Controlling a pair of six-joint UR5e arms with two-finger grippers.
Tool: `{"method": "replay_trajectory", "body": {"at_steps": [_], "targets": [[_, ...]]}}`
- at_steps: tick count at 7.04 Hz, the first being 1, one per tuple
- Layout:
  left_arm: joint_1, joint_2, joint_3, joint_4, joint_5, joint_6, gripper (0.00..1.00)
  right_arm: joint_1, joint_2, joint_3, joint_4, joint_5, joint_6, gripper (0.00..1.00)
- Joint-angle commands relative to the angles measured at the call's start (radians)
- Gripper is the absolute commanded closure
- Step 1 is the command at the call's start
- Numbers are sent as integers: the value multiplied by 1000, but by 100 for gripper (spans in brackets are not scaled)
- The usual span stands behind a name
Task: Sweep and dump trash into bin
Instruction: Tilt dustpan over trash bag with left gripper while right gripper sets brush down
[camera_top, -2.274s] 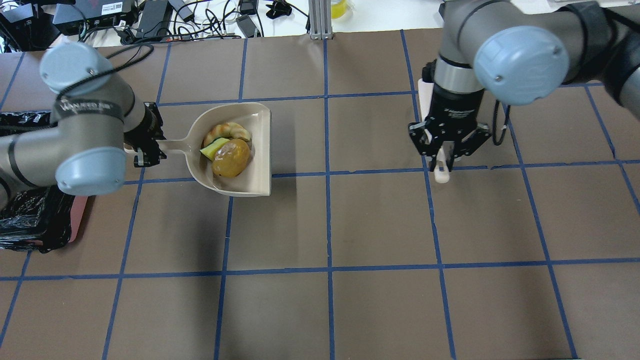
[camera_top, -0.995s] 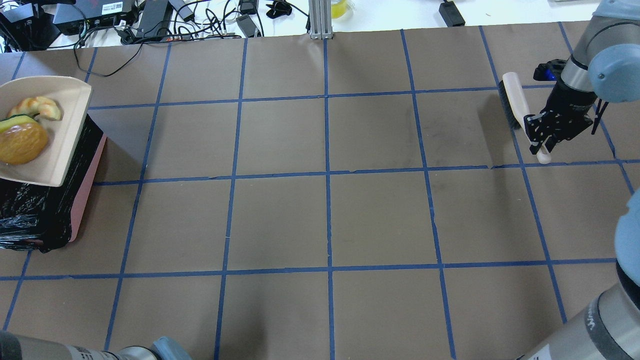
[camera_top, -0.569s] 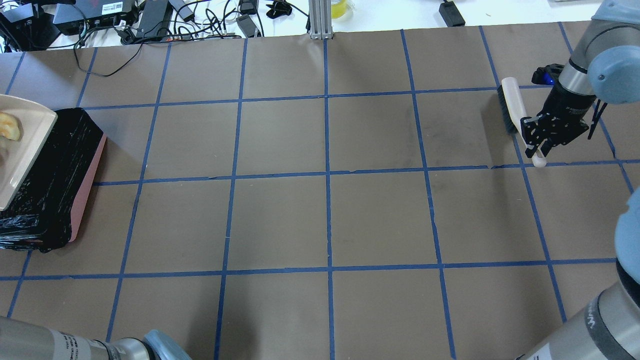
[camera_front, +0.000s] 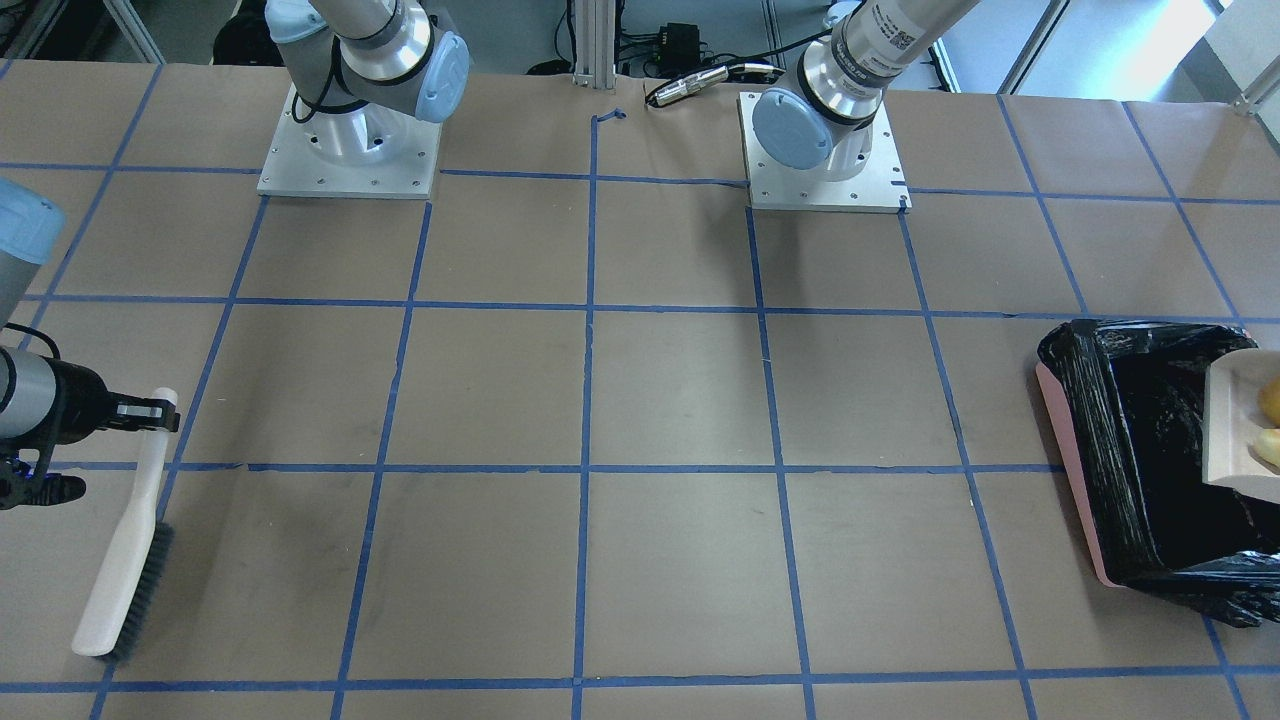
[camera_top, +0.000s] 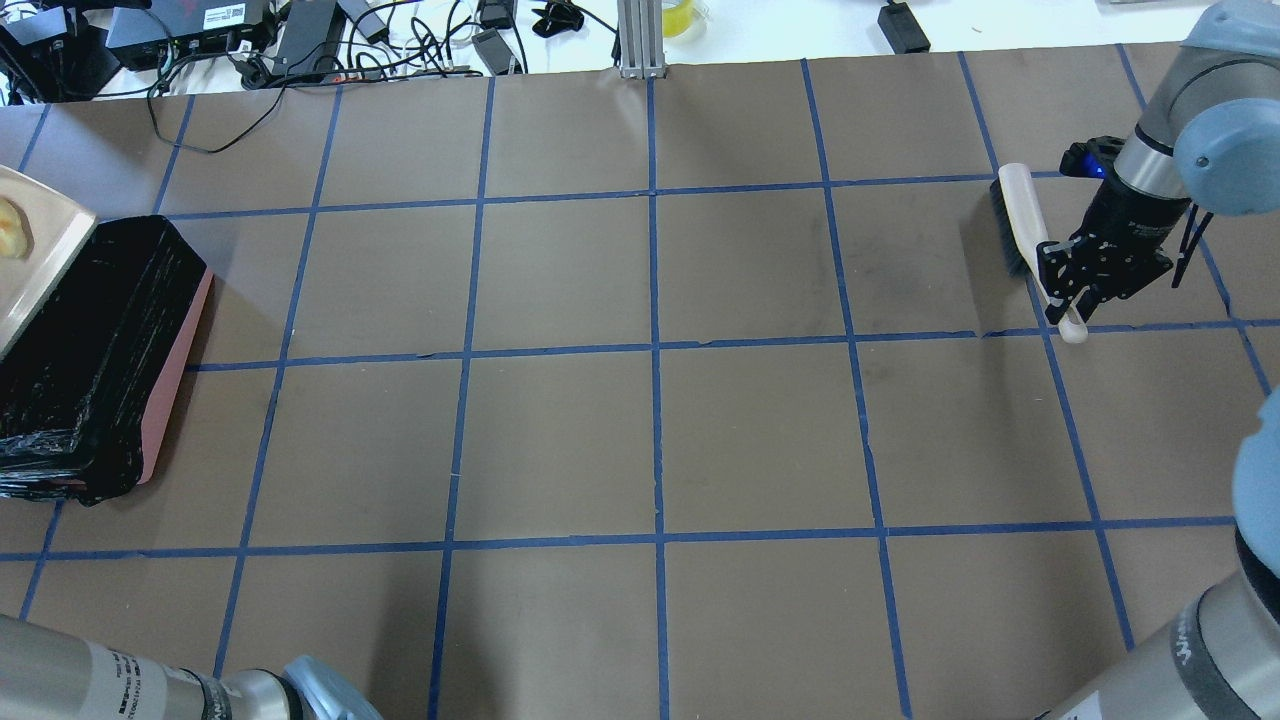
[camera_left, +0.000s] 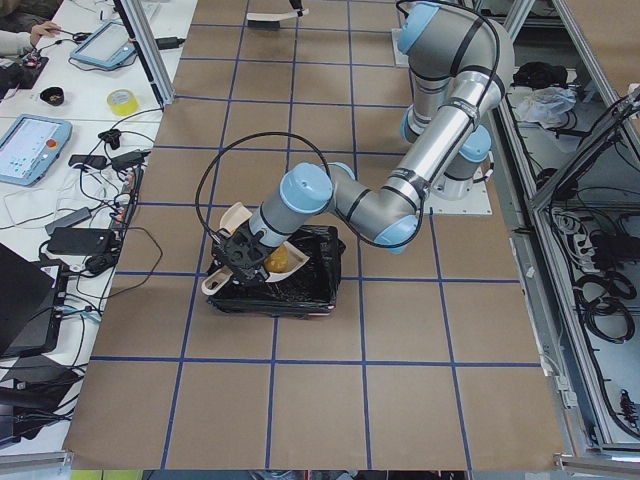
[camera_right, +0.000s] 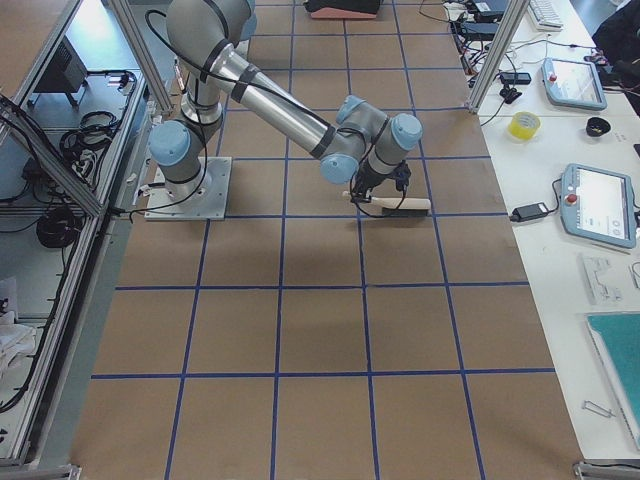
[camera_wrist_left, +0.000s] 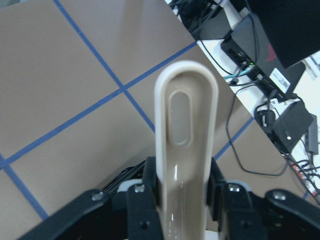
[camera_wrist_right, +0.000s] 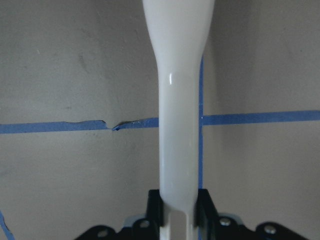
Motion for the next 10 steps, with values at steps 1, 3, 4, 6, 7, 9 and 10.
{"method": "replay_trajectory", "body": {"at_steps": [1,3,4,6,7,9,10], "targets": [[26,-3,3,35,-203,60,100,0,3,1,-9,-1,-6,22],[70,-4,-18,35,-419,136,100,0,-3,-1,-14,-5,-11,1],[86,-4,-22,35,-490,150,100,0,-8,-13,-12,-2,-11,1],[121,-23,-32,33,-567,198,100,15,-123,-39,11,1,-8,0],[127,-27,-32,33,-597,203,100,27,-195,-68,84,1,-6,0],[129,-30,-34,33,-727,342,100,35,-281,-125,164,24,4,0],[129,-31,-34,33,-771,397,100,81,-309,-171,219,21,26,0]]}}
